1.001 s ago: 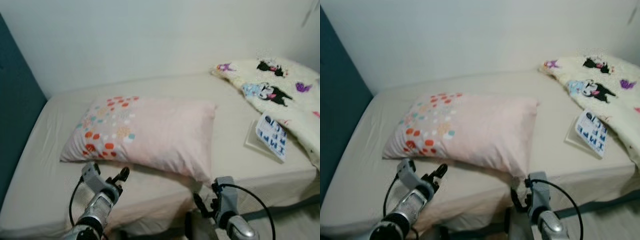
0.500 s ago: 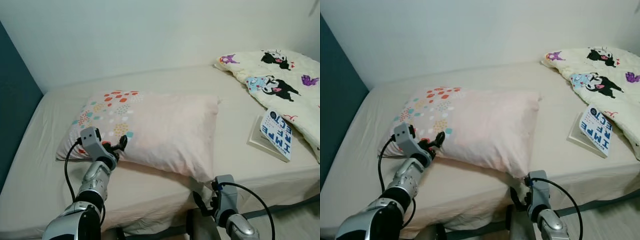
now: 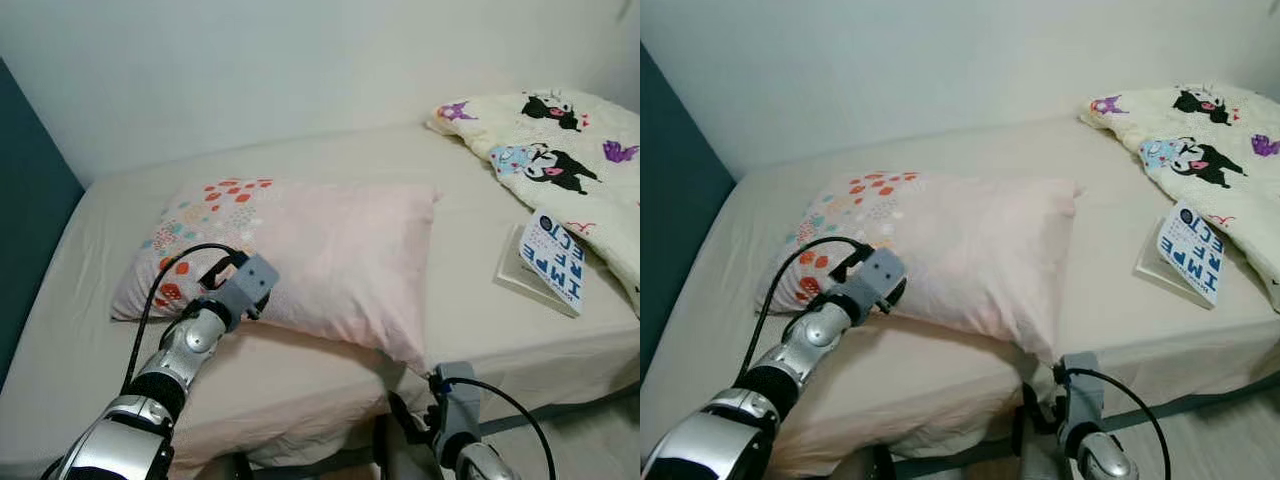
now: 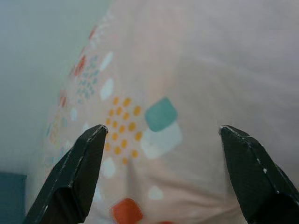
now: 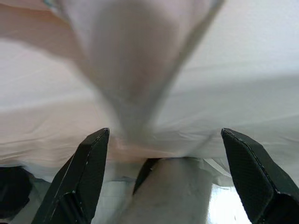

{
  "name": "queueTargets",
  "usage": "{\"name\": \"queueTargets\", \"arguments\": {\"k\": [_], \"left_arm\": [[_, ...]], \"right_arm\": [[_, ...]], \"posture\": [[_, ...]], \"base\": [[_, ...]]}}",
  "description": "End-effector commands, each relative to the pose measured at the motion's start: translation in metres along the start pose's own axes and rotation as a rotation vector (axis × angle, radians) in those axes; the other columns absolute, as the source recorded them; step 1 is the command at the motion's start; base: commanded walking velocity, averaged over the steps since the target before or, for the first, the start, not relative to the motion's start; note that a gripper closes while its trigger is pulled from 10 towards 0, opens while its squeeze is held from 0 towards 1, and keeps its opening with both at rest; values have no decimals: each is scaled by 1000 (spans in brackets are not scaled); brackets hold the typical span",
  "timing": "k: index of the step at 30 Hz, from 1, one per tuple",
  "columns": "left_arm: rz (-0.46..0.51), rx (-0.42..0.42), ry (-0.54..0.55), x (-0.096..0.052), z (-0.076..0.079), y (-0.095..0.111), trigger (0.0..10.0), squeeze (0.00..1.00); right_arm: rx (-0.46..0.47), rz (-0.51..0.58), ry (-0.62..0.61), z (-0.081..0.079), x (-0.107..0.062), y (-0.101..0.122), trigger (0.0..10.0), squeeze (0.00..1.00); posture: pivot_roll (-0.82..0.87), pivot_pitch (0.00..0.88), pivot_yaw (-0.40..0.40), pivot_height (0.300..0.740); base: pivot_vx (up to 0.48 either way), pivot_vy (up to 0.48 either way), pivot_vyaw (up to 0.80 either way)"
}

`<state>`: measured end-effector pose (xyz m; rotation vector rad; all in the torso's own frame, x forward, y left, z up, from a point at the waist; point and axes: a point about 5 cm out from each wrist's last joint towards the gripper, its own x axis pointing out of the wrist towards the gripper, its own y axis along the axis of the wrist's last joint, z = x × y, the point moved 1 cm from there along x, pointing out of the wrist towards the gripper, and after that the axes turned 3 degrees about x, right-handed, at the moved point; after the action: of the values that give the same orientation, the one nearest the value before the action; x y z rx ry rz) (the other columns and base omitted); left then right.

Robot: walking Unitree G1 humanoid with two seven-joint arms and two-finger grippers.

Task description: Clean up the room

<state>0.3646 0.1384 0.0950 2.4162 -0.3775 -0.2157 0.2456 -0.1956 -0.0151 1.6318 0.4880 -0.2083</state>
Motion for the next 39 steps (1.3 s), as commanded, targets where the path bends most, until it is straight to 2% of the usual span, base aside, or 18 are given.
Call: {"name": "queueTargets", "arguments": {"k": [1,2,3,4,5,7,8,10,14,15,20,21,23,25,29,31,36,39], "left_arm": [[-42,146,0,-6,-5,-13,10000,0],[-47,211,-8,-7,-5,-16,10000,0],[-47,211,-8,-7,-5,-16,10000,0],[-42,279,-40,-8,-2,-18,10000,0],[-42,279,-40,-8,-2,-18,10000,0],[-42,369,-110,-12,8,-23,10000,0],[-42,369,-110,-12,8,-23,10000,0],[-65,451,-170,-21,19,-35,10000,0],[-73,512,-198,-27,24,-42,10000,0],[-72,550,-187,-27,22,-43,10000,0],[-64,618,-115,-22,11,-40,10000,0],[-64,618,-115,-22,11,-40,10000,0],[-43,627,-32,-13,0,-31,10000,0],[-43,627,-32,-13,0,-31,10000,0],[12,601,132,3,-20,-7,10000,0],[31,595,171,7,-24,0,10000,0],[57,604,209,10,-26,8,10000,0],[52,610,214,12,-21,10,10000,0]], "right_arm": [[11,-12,6,-3,-2,-4,10000,0],[11,-14,8,-3,-2,-4,10000,0],[11,-14,8,-3,-2,-4,10000,0],[11,-15,10,-4,-3,-5,10000,0],[11,-15,10,-4,-3,-5,10000,0],[14,-17,11,-5,-5,-6,10000,0],[14,-17,11,-5,-5,-6,10000,0],[16,-16,13,-7,-9,-7,10000,0],[20,-13,14,-9,-13,-8,10000,0],[24,-8,9,-10,-18,-9,10000,0],[35,2,-5,-13,-33,-13,10000,0],[35,2,-5,-13,-33,-13,10000,0],[40,-2,-7,-16,-45,-16,10000,0],[40,-2,-7,-16,-45,-16,10000,0],[51,-16,-10,-20,-59,-20,10000,0],[54,-18,-11,-21,-63,-21,10000,0],[57,-23,-15,-23,-69,-20,10000,0],[59,-2,-31,-23,-76,-12,10000,0]], "posture": [[-179,157,53,581],[-180,159,53,581],[-180,159,53,581],[-181,164,51,581],[-181,164,51,581],[-185,174,51,581],[-185,174,51,581],[-198,195,56,581],[-204,208,59,581],[-220,236,65,581],[-238,273,62,581],[-238,273,62,581],[-256,308,58,581],[-256,308,58,581],[-281,352,56,581],[-284,361,56,581],[-290,369,57,581],[-316,393,56,581]], "base": [[0,0,0],[0,0,0],[0,0,0],[0,0,0],[0,0,0],[0,0,0],[0,0,0],[0,0,0],[0,0,0],[0,0,0],[0,0,0],[0,0,0],[0,0,0],[0,0,0],[0,0,0],[0,0,0],[0,0,0],[0,0,0]]}}
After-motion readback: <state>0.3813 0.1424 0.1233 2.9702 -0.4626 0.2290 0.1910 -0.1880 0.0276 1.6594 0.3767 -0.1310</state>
